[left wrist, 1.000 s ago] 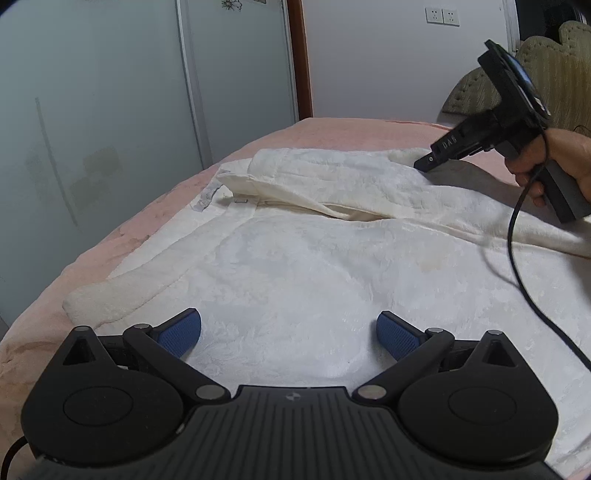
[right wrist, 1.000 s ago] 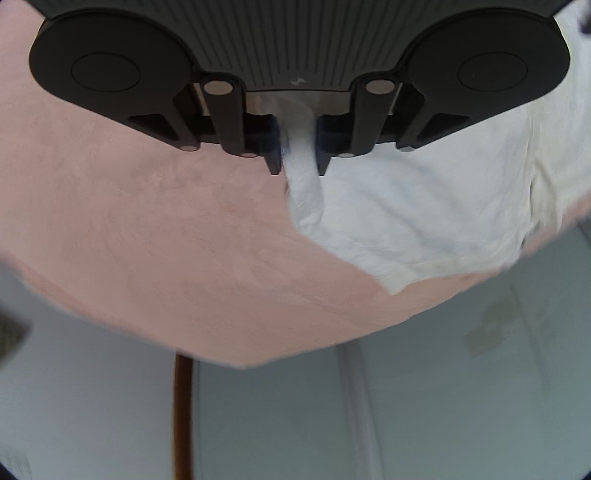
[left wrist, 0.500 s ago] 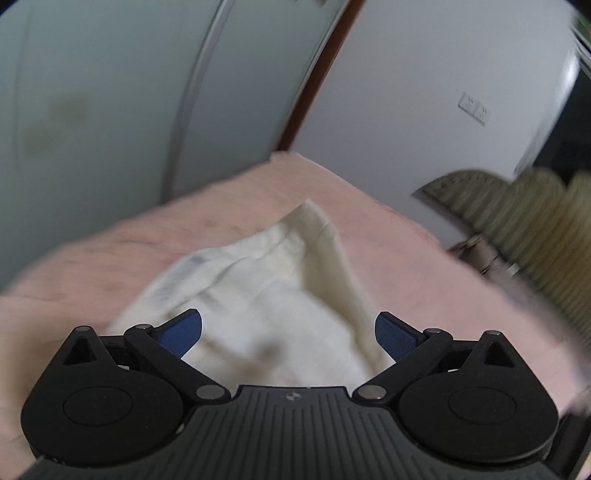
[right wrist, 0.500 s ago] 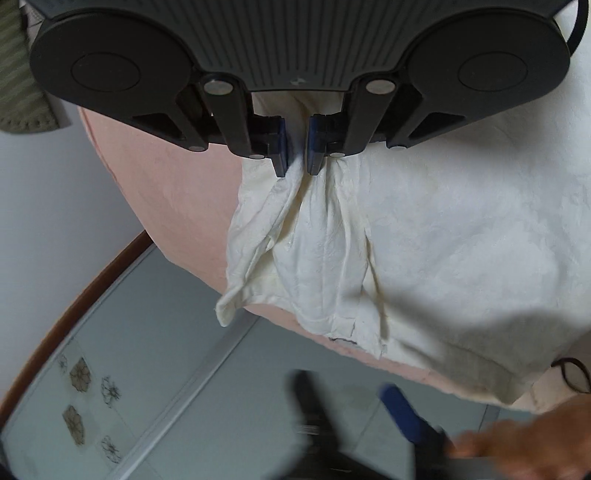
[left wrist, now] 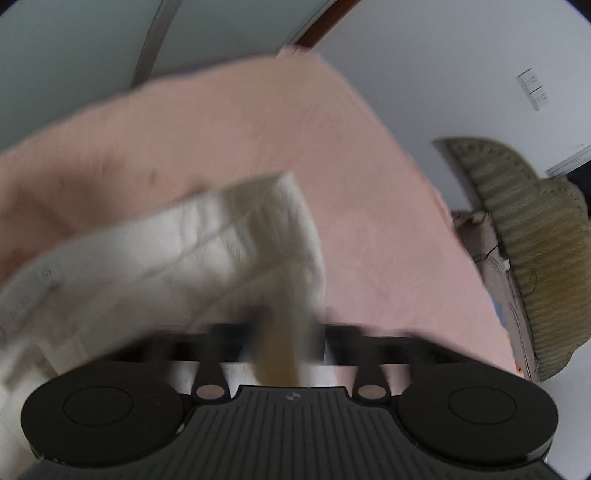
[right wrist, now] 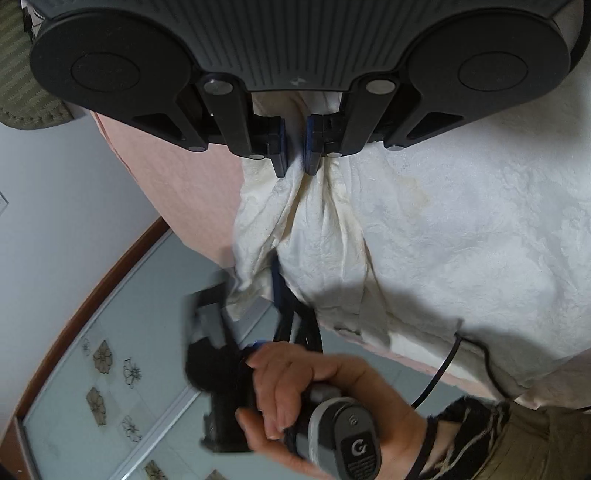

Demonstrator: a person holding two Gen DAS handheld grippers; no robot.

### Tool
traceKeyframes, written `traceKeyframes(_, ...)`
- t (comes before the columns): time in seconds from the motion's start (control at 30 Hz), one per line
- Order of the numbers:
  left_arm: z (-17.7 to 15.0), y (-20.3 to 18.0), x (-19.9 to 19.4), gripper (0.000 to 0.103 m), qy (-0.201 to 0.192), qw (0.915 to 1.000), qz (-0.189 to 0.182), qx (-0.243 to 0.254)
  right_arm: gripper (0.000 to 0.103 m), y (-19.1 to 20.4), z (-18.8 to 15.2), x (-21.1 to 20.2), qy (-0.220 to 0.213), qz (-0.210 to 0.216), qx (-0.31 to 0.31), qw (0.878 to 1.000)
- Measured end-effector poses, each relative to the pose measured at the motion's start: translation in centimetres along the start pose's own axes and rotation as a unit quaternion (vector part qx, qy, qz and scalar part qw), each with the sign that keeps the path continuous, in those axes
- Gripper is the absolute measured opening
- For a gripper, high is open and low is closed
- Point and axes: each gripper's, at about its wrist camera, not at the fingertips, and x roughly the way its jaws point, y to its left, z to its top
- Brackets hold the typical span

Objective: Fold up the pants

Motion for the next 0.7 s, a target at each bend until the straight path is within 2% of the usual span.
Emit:
traceKeyframes(0.07,-1.2,0.3,-1.4,0.002,-0.034,0.9994,-0.001,0.007,0.011,-0.4,0.2,-0.7,-0.002,-0.007,0.018,1.000)
traceKeyframes(0.17,-4.0,0.4,-5.4,0.002,-0.087,0.9951,-0.002,0.048,0.013,-1.4,0.6,-2.8,-0.010,-0.026,0.053,0.998)
traceKeyframes(0.2,-5.2,0.5,-7.1,0.002,-0.104,0.9926,-0.005,0.062,0.017,-1.8,0.6,-3.8,-0.013,-0.035,0.060,0.997)
traceKeyframes(0.27,-7.6,1.0,-10.4,0.003,-0.132,0.9876,-0.016,0.084,0.033,-2.2,0.6,-5.5,-0.006,-0.055,0.061,0.997)
traceKeyframes(0.3,-8.9,1.3,-11.9,0.003,-0.145,0.9846,-0.020,0.096,0.049,-2.2,0.4,-6.4,-0.001,-0.069,0.053,0.996)
traceKeyframes(0.33,-9.9,1.7,-13.1,0.003,-0.153,0.9822,-0.023,0.106,0.056,-2.2,0.1,-7.3,-0.002,-0.082,0.042,0.996)
traceKeyframes(0.4,-12.5,2.6,-15.5,0.003,-0.166,0.9782,-0.028,0.122,0.056,-2.2,-0.8,-8.8,0.006,-0.098,0.023,0.995)
traceKeyframes(0.47,-14.6,3.1,-16.6,0.003,-0.172,0.9759,-0.025,0.132,0.056,-2.5,-1.8,-9.5,0.033,-0.108,0.018,0.993)
traceKeyframes(0.6,-16.2,4.7,-17.2,0.003,-0.164,0.9800,-0.027,0.110,0.054,-2.8,-3.6,-10.0,0.073,-0.127,0.023,0.989)
traceKeyframes(0.67,-16.3,5.1,-16.9,0.003,-0.159,0.9822,-0.027,0.097,0.043,-2.7,-4.0,-9.9,0.090,-0.134,0.021,0.987)
traceKeyframes(0.7,-16.2,5.2,-16.8,0.003,-0.156,0.9831,-0.027,0.093,0.025,-2.7,-4.1,-9.7,0.099,-0.137,0.021,0.985)
